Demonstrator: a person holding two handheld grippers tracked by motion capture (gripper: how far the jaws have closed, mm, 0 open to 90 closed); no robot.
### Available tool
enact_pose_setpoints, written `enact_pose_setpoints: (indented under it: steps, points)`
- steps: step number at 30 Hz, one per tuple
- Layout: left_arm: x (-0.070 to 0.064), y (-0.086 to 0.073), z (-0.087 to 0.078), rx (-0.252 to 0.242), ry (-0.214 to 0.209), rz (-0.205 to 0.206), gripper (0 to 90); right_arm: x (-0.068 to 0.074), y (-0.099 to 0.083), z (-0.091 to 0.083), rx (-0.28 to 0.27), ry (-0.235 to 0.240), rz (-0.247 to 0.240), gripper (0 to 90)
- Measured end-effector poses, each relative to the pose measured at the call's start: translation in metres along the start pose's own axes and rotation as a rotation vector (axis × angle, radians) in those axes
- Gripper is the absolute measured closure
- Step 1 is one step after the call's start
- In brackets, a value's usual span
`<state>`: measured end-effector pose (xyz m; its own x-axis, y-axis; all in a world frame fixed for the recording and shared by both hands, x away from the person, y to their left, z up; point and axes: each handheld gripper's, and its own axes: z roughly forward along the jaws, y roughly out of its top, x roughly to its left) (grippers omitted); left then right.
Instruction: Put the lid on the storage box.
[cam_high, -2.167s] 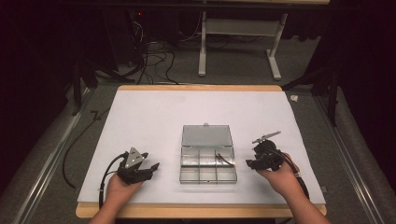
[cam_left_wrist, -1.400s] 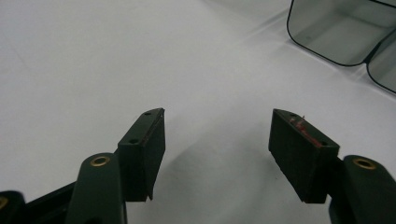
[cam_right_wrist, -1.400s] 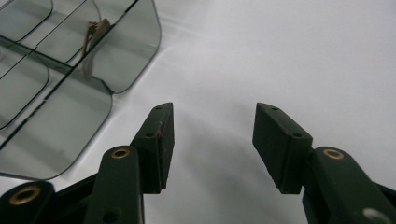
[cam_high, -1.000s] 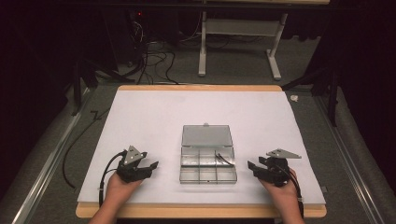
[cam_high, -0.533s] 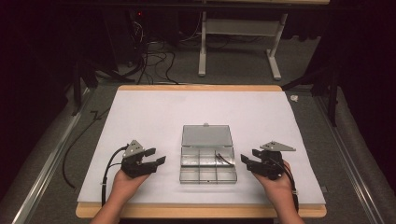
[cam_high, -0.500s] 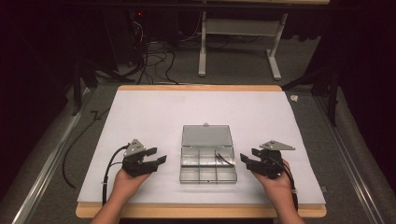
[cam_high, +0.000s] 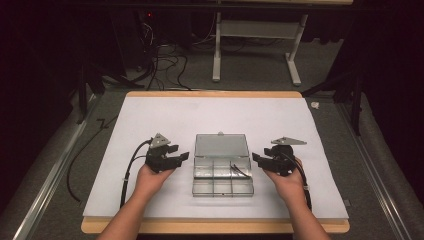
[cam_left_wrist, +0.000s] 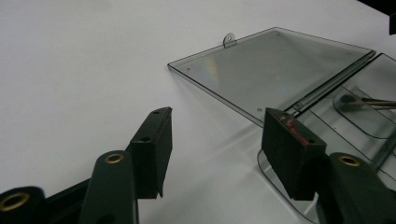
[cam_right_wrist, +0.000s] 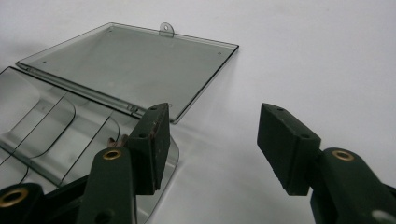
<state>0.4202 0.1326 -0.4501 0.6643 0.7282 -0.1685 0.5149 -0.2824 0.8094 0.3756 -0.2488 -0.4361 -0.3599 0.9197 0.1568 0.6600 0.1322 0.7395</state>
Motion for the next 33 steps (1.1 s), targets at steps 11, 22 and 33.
enact_pose_setpoints:
  steps: [11, 22, 33]
  points:
    - [0.004, 0.018, 0.024, 0.025, -0.038, -0.085, 43.4, -0.003, 0.016, 0.018, 0.031, 0.03, 0.04, 45.5]
    - [0.002, 0.019, 0.05, 0.092, -0.056, -0.116, 42.9, 0.004, 0.028, 0.045, 0.096, 0.035, 0.046, 43.4]
    - [0.001, 0.02, 0.064, 0.117, -0.126, -0.211, 40.0, 0.007, 0.033, 0.061, 0.156, 0.055, 0.093, 40.4]
